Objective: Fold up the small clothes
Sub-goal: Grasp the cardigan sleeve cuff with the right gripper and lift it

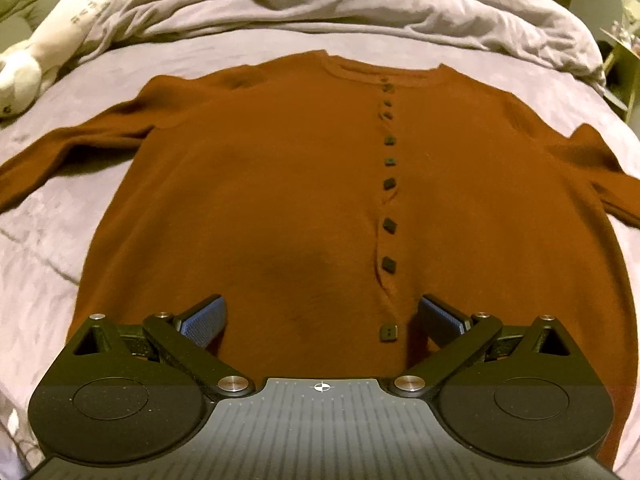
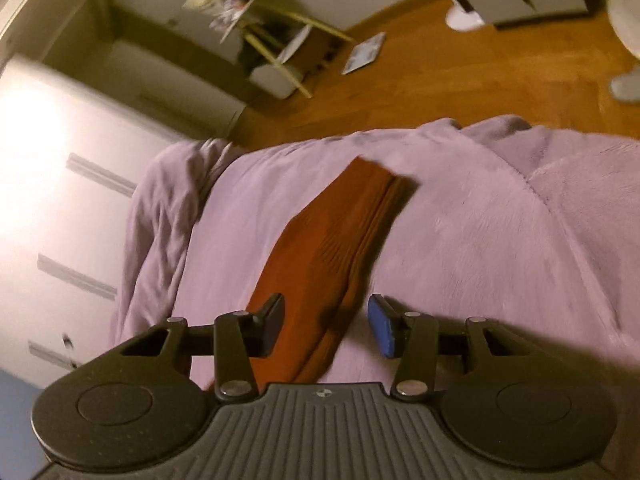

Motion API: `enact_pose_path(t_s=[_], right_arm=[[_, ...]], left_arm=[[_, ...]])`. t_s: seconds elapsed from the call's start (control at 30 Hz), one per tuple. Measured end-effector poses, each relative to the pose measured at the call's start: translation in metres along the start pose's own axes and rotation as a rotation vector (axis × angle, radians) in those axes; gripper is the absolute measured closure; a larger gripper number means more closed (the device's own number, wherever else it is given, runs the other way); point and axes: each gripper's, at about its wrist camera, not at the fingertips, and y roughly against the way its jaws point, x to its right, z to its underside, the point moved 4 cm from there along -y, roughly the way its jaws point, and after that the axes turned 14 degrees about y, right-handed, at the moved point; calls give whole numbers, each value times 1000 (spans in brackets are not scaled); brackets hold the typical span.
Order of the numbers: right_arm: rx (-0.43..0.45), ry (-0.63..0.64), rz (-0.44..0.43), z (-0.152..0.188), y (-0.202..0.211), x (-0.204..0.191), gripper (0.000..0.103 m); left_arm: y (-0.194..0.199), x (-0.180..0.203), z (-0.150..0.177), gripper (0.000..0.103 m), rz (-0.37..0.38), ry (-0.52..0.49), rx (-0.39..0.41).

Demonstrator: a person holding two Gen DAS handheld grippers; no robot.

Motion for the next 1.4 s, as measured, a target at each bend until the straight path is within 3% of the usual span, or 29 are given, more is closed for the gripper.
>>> enact_pose_path(t_s=[0.2, 0.3, 0.37, 0.47, 0.6, 0.7, 0.73, 0.77, 0.8, 0.83, 0.9, 0.97, 1.07, 1.2, 1.3, 1.4], right_arm=[[18, 76, 16, -5, -13, -7, 60], [14, 151, 57, -14, -14, -18, 84], [30, 212, 92, -19, -8, -31, 91], [107, 466, 65, -12, 13, -91, 96], [149, 858, -136, 44, 43, -203, 97], [76, 1074, -328, 118, 54, -272, 96], [26, 1133, -373, 143, 54, -287, 89], [-23, 1180, -414, 168, 55, -297, 74], [-67, 1199, -452, 191, 55, -303, 69], [-110, 1193, -476, 208, 53, -302, 61], [-165, 1148, -455, 222, 45, -294, 60], [-180, 1029, -398, 212, 35, -269, 59], [-142, 805, -225, 164, 24, -212, 59], [6, 593, 63, 75, 25, -138, 59], [44, 461, 125, 36, 23, -103, 57], [42, 407, 89, 20, 15, -87, 57]], left_arm=[[-4, -3, -1, 0, 1, -14, -8], [-4, -6, -4, 0, -8, -18, -13], [-2, -10, -6, 0, -16, -17, -3], [3, -16, -12, 0, -5, -10, 11], [11, -12, -26, 0, 60, -9, 45], [20, 1, -42, 0, 137, -8, 78], [22, 6, -47, 0, 166, -7, 86], [25, 11, -53, 0, 202, -5, 91], [25, 15, -57, 0, 229, -3, 87], [24, 21, -60, 0, 260, -5, 74], [20, 33, -63, 0, 305, -23, 43], [17, 43, -62, 0, 321, -61, 39], [7, 54, -54, 0, 297, -108, 44], [-10, 54, -39, 0, 274, -79, -12], [-21, 54, -27, 0, 260, -56, -57], [-24, 55, -22, 0, 234, -69, -67]])
